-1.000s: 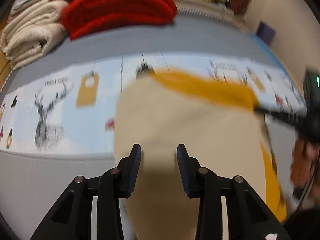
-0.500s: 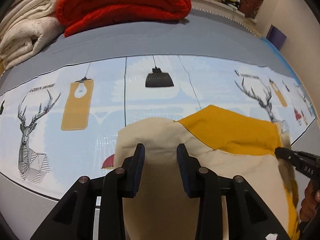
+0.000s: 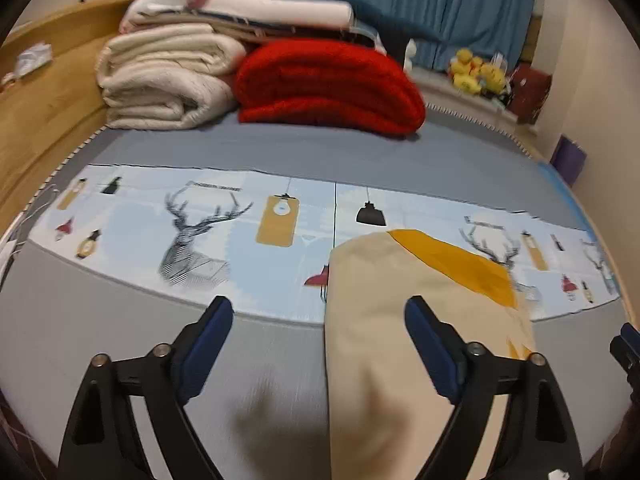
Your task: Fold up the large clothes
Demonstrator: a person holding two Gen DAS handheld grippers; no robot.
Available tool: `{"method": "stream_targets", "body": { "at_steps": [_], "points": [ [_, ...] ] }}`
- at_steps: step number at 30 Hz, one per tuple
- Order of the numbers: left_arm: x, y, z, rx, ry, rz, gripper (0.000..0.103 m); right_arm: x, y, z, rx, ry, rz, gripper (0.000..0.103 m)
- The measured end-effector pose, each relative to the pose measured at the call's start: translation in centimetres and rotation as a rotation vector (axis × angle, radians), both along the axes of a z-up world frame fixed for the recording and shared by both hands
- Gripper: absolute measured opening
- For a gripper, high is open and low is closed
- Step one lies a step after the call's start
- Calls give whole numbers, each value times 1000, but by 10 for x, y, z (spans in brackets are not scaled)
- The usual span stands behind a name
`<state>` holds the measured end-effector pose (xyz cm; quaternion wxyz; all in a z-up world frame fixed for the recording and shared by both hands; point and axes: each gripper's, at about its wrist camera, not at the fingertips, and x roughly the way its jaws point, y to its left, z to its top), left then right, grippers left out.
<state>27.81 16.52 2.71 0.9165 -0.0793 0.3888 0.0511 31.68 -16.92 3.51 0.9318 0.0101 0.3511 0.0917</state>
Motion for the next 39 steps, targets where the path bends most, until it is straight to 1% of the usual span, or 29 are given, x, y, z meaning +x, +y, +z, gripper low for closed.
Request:
{"method": "stream_targets", "body": {
  "at_steps": [1, 2, 3, 6, 7, 8, 10, 11, 12, 14, 19, 22, 23, 25, 26, 32, 35, 39],
  "points": [
    [-19, -1, 6, 13, -15, 3, 91, -18, 1, 6, -7, -19, -4, 85],
    [-33, -2, 10, 27, -26, 9, 94, -35, 2, 11, -12, -36, -5, 85],
    [-57, -5, 14, 46, -44, 15, 96, -55, 4, 15, -18, -53, -6, 86],
    [-105, -10, 22, 68, -75, 19, 101, -110, 9, 22, -35, -81, 5, 90],
    [-128, -14, 25, 69, -91, 21, 102, -127, 10, 24, -32, -89, 4, 93],
    [-141, -16, 26, 67, -101, 19, 102, -144, 10, 25, -29, -94, 1, 96],
    [-174, -25, 23, 33, -108, -14, 102, -174, 12, 26, -30, -101, -7, 101],
    [-188, -30, 20, 11, -99, -33, 102, -191, 11, 26, -26, -103, -12, 103],
    [-198, -36, 17, 3, -87, -45, 102, -202, 11, 26, -24, -105, -16, 103],
    [-220, -50, 13, 20, -76, -57, 102, -227, 9, 27, -30, -110, -33, 103],
    [-270, -84, 8, 58, -84, -51, 102, -274, 1, 22, -46, -99, -81, 103],
    [-290, -99, 2, 66, -76, -57, 102, -295, -4, 16, -53, -81, -120, 103],
    [-296, -105, -2, 68, -62, -75, 102, -299, -6, 15, -44, -60, -133, 103],
    [-304, -113, -9, 61, -29, -101, 102, -303, -8, 15, -27, -51, -132, 103],
    [-308, -116, -10, 68, -28, -103, 102, -306, -7, 15, -36, -55, -130, 103],
    [-324, -131, -2, 124, -87, -150, 102, -322, 8, 14, -79, -69, -81, 103],
    [-325, -127, -1, 101, -93, -135, 102, -326, 14, 14, -89, -75, -56, 103],
    [-322, -118, -3, 83, -94, -96, 102, -324, 16, 13, -90, -72, -55, 103]
  ]
}}
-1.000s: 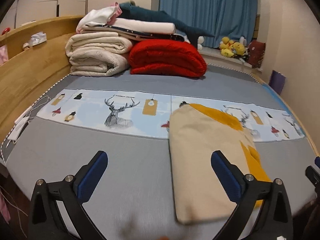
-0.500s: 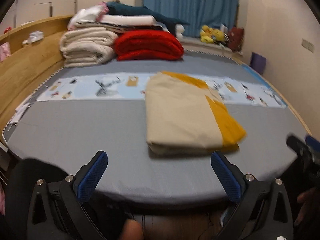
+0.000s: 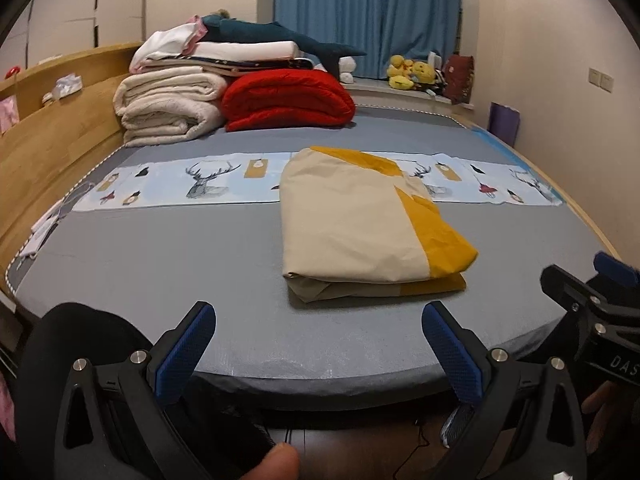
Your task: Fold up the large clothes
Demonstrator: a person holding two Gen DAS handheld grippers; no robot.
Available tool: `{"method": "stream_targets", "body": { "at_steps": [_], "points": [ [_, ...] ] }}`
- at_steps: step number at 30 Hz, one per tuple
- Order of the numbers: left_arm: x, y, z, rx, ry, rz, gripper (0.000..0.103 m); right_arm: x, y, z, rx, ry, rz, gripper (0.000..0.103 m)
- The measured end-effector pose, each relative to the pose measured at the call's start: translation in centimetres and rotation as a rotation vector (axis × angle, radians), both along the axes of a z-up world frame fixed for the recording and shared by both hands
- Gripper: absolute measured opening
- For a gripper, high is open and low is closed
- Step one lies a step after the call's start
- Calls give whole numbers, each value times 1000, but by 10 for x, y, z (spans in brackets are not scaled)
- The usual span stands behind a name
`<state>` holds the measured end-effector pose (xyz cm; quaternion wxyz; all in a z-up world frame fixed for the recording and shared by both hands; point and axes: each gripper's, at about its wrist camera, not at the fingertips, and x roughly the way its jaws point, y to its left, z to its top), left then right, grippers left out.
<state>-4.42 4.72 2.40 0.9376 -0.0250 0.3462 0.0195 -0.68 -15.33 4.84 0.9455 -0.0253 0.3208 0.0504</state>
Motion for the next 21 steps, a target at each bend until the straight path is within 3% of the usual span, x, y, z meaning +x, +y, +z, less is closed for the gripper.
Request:
{"method": "stream_targets", "body": {
  "at_steps": [21],
  "points": [
    [5, 8, -11, -22, 29, 19, 102, 7, 4, -3, 28, 6, -18, 103]
  ]
}}
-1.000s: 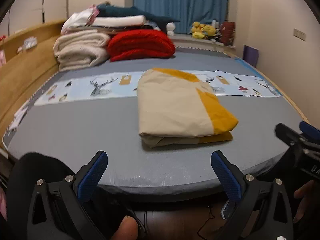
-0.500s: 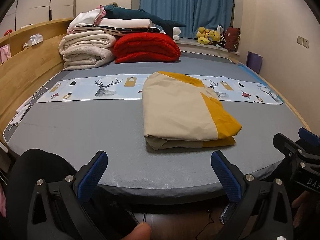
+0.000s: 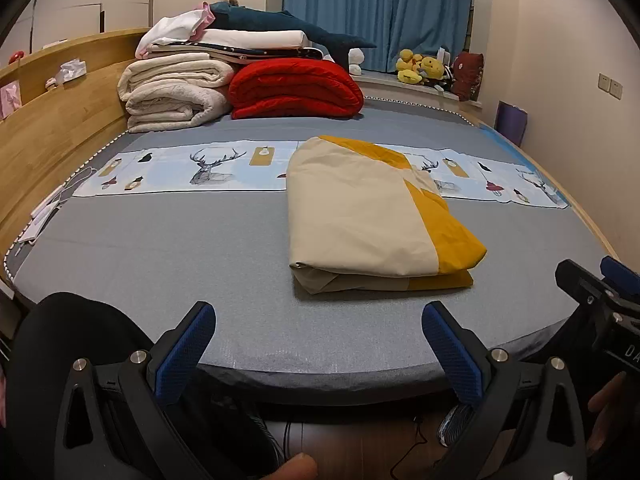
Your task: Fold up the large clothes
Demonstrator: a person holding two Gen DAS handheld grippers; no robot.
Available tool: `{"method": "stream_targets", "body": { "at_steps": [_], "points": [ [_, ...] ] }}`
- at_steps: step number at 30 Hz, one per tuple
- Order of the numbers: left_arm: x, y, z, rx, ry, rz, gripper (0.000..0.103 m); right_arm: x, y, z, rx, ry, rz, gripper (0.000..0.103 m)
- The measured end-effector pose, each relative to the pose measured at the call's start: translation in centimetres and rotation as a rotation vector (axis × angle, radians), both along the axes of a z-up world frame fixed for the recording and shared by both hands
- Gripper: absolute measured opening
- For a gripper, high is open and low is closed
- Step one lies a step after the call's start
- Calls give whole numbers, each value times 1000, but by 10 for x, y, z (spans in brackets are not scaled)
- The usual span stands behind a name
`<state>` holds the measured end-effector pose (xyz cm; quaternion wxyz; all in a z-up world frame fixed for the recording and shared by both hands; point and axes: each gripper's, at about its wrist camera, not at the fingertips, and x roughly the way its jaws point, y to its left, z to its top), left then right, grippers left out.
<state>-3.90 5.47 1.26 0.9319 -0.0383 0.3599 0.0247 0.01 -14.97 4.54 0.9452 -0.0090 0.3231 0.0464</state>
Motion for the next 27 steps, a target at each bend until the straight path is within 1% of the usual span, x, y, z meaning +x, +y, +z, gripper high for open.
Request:
{"method": "stream_targets", "body": {
  "at_steps": [12, 27],
  "points": [
    [3, 0, -2, -3, 14, -9, 102, 3, 0, -1, 3, -2, 2, 103],
    [3, 0, -4, -1, 13, -13, 102, 3, 13, 0, -9, -14, 32, 103]
  ]
}}
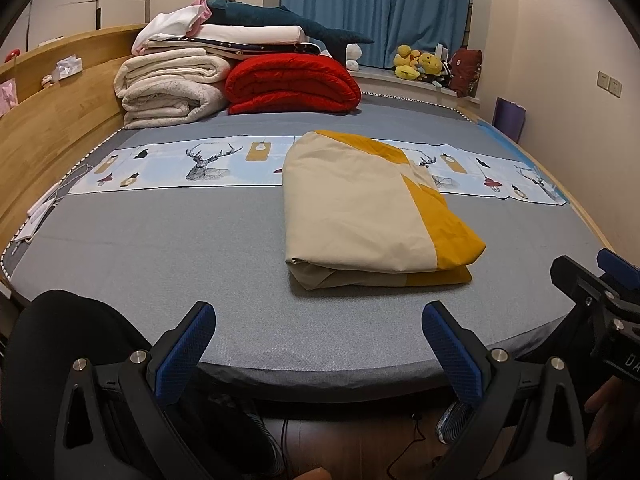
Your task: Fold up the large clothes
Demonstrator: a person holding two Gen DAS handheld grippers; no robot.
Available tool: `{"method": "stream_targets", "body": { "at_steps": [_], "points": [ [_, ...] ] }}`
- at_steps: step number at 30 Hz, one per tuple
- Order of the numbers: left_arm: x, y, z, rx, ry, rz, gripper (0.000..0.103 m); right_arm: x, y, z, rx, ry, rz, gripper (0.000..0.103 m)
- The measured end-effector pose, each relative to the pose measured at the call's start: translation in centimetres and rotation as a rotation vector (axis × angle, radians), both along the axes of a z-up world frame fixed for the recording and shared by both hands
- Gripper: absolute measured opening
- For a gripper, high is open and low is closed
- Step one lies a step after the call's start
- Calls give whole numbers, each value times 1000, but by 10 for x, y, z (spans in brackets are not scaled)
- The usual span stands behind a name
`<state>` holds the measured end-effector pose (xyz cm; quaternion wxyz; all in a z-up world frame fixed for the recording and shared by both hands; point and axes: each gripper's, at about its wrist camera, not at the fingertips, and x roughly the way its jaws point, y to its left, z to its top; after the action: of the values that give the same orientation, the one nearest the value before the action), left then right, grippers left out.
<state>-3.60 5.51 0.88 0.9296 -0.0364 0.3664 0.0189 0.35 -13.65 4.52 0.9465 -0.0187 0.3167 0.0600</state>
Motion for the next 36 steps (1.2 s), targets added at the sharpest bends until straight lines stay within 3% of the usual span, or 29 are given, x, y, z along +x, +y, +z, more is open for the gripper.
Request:
{"method": "stream_targets", "body": {
  "at_steps": [36],
  "points": [
    [0, -8, -2, -4, -6, -2, 102, 1, 7, 3, -2, -10, 11, 103]
  ]
}}
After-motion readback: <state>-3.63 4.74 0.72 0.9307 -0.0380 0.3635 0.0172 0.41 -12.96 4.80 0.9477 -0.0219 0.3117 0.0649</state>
